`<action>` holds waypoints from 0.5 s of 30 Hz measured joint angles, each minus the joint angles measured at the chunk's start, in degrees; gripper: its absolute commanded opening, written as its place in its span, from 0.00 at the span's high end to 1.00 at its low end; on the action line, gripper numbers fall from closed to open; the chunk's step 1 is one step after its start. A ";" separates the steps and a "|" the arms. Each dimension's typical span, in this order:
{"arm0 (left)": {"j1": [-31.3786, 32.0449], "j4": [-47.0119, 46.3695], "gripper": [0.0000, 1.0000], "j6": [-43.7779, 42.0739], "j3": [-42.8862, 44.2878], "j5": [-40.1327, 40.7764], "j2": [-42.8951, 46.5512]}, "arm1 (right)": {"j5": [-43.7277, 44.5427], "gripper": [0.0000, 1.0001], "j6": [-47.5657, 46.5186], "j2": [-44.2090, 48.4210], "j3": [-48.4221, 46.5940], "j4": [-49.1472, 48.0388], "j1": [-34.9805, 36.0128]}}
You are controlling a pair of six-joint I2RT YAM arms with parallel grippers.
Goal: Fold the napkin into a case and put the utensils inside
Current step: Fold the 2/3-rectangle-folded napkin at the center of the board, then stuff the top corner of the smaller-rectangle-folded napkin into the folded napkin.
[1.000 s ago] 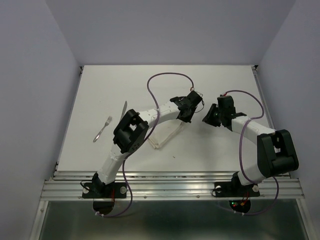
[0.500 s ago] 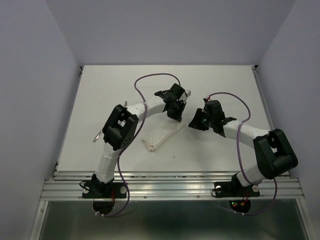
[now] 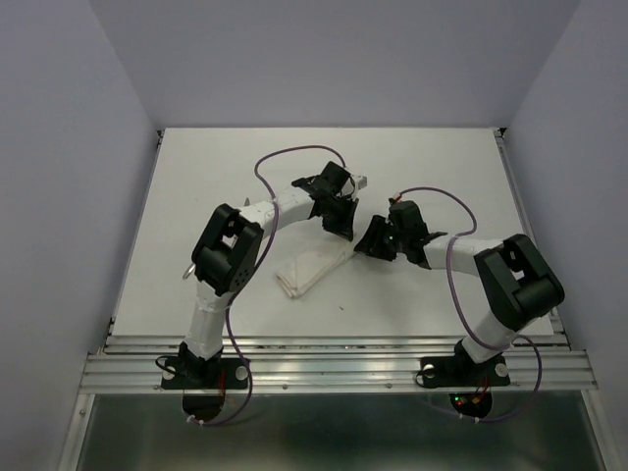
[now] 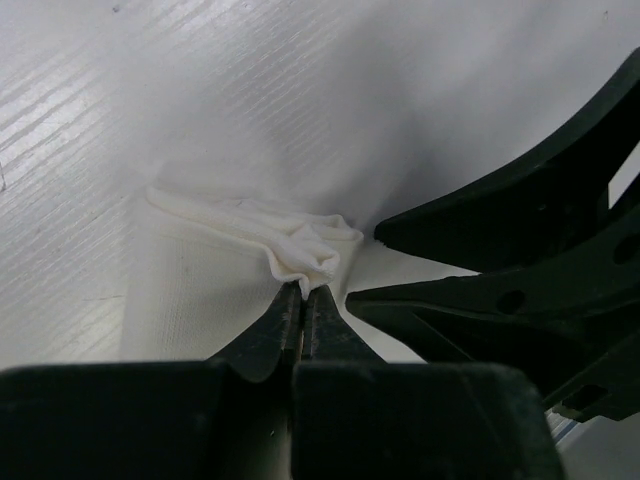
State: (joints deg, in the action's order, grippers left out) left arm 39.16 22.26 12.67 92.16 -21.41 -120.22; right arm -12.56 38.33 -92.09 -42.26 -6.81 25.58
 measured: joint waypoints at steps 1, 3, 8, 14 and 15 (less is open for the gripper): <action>0.00 -0.15 1.00 0.04 -0.09 -0.09 0.02 | -0.33 0.51 1.01 -0.98 -0.02 -0.66 0.00; 0.00 -0.44 1.00 0.13 -0.57 -0.28 0.20 | -1.29 0.51 3.58 -2.19 0.02 -2.25 0.00; -0.02 -0.59 1.00 0.28 -0.74 -0.68 0.22 | -2.36 0.53 8.55 -2.91 1.27 -5.73 0.00; -0.02 -0.63 1.00 0.28 -0.74 -0.81 0.31 | -2.80 0.58 13.29 -3.89 2.34 -8.59 0.00; -0.02 -0.63 1.00 0.28 -0.74 -0.90 0.31 | -2.75 0.58 14.01 -3.93 2.69 -9.18 0.00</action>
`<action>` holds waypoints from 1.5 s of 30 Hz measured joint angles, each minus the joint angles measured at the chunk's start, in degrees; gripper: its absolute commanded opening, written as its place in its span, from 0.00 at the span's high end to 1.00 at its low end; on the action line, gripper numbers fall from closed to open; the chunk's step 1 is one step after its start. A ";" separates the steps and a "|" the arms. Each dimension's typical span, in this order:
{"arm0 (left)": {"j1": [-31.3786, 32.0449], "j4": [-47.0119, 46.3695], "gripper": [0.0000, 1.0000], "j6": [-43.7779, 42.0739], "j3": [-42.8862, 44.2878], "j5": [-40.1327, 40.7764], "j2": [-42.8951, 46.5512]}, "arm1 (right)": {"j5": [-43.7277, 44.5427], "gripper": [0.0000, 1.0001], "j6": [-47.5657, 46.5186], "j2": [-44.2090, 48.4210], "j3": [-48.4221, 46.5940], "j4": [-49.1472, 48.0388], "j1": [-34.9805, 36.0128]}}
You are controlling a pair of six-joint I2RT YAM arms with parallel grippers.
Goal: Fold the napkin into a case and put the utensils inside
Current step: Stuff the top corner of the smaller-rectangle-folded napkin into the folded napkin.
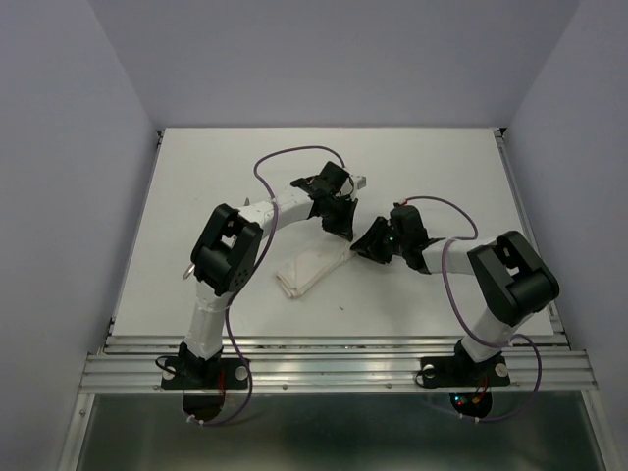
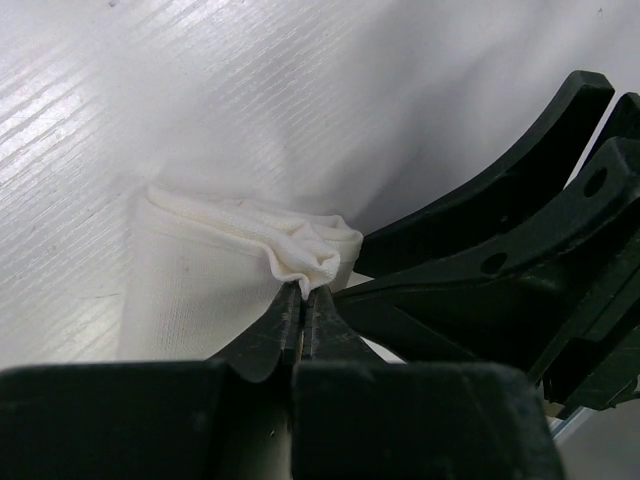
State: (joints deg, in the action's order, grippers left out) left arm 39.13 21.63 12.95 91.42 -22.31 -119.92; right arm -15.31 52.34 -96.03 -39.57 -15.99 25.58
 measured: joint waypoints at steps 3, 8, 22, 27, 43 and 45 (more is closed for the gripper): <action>-0.02 -0.04 1.00 0.02 0.00 -0.17 0.00 | 0.28 0.61 1.86 -0.07 0.92 -1.81 0.00; -0.02 -0.33 1.00 0.00 -0.22 -0.28 0.02 | 0.57 0.74 4.13 -1.75 1.16 -5.11 0.00; -0.22 -0.85 1.00 -0.28 -0.96 -1.53 0.44 | 5.68 0.99 4.52 -3.48 -0.55 -5.20 0.00; -0.24 -0.83 1.00 -0.52 -0.96 -2.03 0.52 | 6.69 0.99 3.61 -3.82 -1.31 -4.39 -0.02; -0.24 0.52 1.00 -2.14 -0.96 -2.62 0.52 | 7.06 0.99 -0.33 -5.86 -4.44 -3.17 -1.29; -0.26 0.50 1.00 -2.12 -0.96 -2.45 0.52 | 6.95 0.94 -0.81 -6.01 -4.83 -2.84 -1.29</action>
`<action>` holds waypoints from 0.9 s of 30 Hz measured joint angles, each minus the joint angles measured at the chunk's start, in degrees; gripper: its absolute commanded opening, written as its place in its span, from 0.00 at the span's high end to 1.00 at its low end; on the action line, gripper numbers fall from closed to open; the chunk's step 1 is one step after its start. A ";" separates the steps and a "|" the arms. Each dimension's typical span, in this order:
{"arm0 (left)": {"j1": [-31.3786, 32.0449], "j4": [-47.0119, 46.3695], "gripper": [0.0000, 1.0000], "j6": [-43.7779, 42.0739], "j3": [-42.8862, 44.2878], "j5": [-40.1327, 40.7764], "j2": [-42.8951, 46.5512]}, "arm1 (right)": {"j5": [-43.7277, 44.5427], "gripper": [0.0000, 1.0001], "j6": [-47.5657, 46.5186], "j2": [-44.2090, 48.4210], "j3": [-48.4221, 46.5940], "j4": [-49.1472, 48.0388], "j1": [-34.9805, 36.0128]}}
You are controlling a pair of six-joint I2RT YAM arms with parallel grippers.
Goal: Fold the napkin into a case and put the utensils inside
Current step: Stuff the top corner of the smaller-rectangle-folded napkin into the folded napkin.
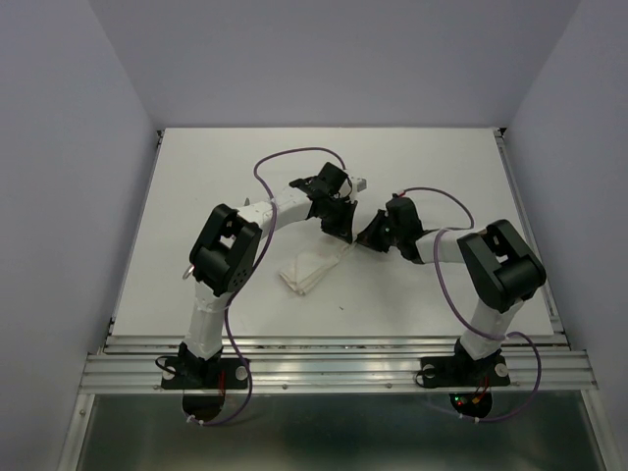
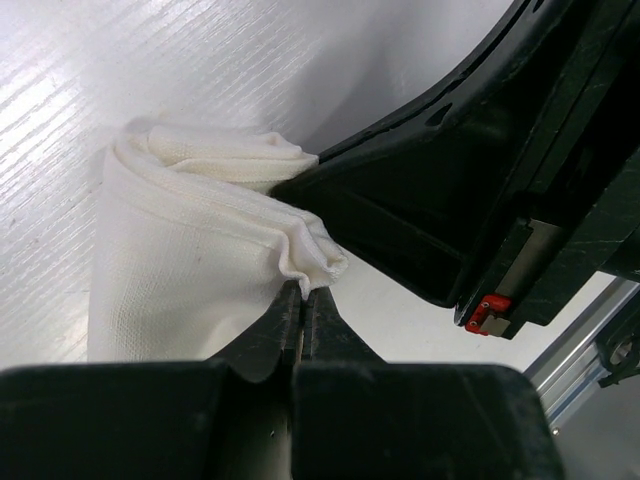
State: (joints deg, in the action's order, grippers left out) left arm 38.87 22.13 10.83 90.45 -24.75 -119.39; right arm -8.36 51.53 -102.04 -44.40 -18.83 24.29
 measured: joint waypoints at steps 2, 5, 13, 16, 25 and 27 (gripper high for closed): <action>-0.07 0.00 1.00 0.20 0.00 0.15 0.00 | -0.02 0.89 -0.98 -0.02 -0.46 0.79 -0.02; -0.42 -0.04 1.00 0.37 0.00 0.13 0.00 | -0.04 0.79 -2.69 0.02 -0.92 1.66 0.00; -1.70 0.42 1.00 0.61 0.00 -2.49 0.00 | 0.26 0.66 -9.51 3.52 -1.55 6.19 -0.35; -2.58 0.39 1.00 0.63 0.00 -5.03 0.00 | 0.24 0.67 -12.57 5.27 -2.51 8.41 -0.33; -4.13 0.28 1.00 1.14 -0.02 -7.52 0.00 | 2.78 0.69 -21.64 6.78 -5.95 12.48 4.35; -4.22 0.00 1.00 1.49 -0.26 -7.54 0.15 | 3.19 0.69 -22.99 6.78 -6.36 12.79 5.51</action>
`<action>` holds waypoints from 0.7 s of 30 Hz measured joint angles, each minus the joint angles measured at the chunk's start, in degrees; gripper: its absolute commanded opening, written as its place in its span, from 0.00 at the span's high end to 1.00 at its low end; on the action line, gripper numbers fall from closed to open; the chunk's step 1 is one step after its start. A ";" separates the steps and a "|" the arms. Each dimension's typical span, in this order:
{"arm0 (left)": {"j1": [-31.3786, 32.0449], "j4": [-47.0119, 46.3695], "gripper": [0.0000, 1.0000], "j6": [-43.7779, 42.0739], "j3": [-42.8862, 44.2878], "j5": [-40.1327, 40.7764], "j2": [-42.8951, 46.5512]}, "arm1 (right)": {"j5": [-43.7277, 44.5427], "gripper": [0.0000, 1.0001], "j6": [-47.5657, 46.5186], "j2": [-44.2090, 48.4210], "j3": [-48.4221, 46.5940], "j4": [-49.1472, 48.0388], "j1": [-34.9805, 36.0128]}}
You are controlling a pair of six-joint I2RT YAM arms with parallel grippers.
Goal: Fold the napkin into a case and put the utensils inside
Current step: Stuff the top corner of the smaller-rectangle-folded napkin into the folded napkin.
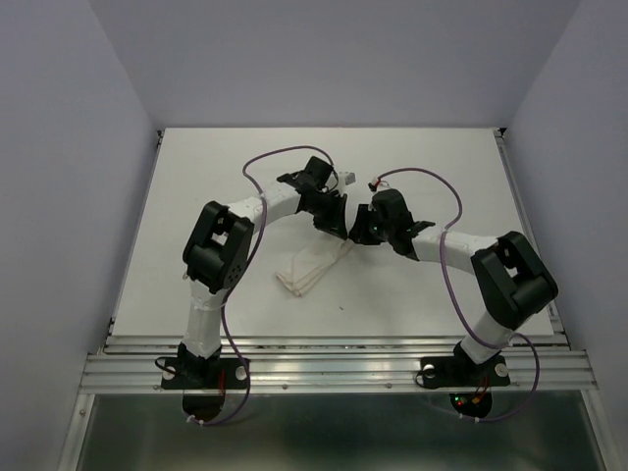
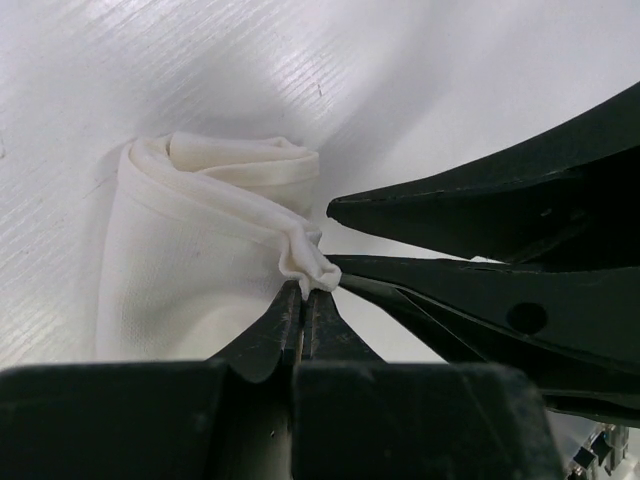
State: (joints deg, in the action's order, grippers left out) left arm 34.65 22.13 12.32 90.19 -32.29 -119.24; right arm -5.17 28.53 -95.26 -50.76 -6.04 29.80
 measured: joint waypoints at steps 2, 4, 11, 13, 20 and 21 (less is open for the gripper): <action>-0.11 -0.15 1.00 0.26 -0.68 0.00 0.52 | 0.39 0.69 -1.40 0.00 -0.31 0.50 1.18; -0.28 -0.28 1.00 0.68 -1.18 -0.04 1.09 | 0.74 0.69 -2.16 0.00 -0.55 0.83 1.68; -0.85 -0.96 1.00 1.53 -1.46 -0.09 2.14 | 2.60 0.70 -4.31 -1.40 -2.34 1.53 3.34; -0.96 -1.38 1.00 1.77 -1.46 -0.17 2.21 | 2.97 0.70 -4.35 -1.53 -2.34 1.57 3.54; -1.03 -1.92 1.00 2.27 -1.57 -0.17 2.21 | 3.52 0.70 -4.28 -0.72 -0.96 0.92 3.65; -1.03 -2.03 1.00 2.36 -1.62 -0.17 2.21 | 3.52 0.70 -4.28 -0.46 -0.61 0.85 3.65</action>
State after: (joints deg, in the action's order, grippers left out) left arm 33.63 20.10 14.68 88.58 -32.47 -117.03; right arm -1.65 24.25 -95.72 -51.37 -5.19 33.45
